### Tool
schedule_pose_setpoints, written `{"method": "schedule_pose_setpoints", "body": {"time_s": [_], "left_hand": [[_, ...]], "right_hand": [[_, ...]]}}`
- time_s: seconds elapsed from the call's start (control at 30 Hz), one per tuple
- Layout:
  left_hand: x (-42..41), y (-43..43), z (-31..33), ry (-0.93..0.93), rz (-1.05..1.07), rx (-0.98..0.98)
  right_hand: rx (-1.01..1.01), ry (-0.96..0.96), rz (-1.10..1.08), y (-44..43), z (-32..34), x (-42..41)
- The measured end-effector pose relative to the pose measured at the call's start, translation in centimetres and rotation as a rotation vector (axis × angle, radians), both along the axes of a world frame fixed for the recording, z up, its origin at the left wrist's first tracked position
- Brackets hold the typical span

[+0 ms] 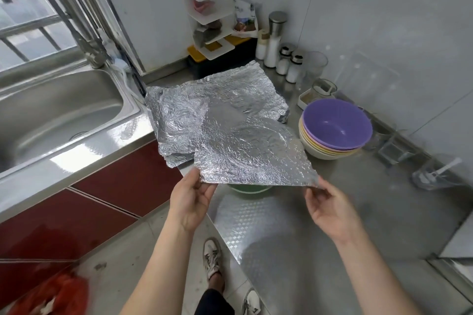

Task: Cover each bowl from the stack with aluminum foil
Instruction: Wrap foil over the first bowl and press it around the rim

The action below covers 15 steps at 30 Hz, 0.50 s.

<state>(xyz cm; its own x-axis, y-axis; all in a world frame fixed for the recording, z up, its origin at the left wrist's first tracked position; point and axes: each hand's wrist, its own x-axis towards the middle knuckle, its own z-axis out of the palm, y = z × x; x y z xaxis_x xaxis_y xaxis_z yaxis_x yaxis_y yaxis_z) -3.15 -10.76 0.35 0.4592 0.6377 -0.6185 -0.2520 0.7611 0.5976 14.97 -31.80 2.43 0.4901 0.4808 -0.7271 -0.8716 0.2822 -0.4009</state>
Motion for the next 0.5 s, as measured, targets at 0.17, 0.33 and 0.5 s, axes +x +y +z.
{"method": "schedule_pose_setpoints", "body": {"time_s": [0.17,0.33,0.5], "left_hand": [[0.6,-0.4,-1.1,0.013,0.023,-0.059],[-0.3,-0.5,-1.2,-0.085,0.265,-0.169],[2.6,-4.8,-0.8,0.402,-0.252,0.141]], "right_hand": [[-0.016,0.017,0.033,2.4,0.4,-2.7],[-0.062,-0.044,-0.027,5.2,2.7,-2.1],[0.074,-0.05,-0.077,8.1,5.6,-1.9]]}}
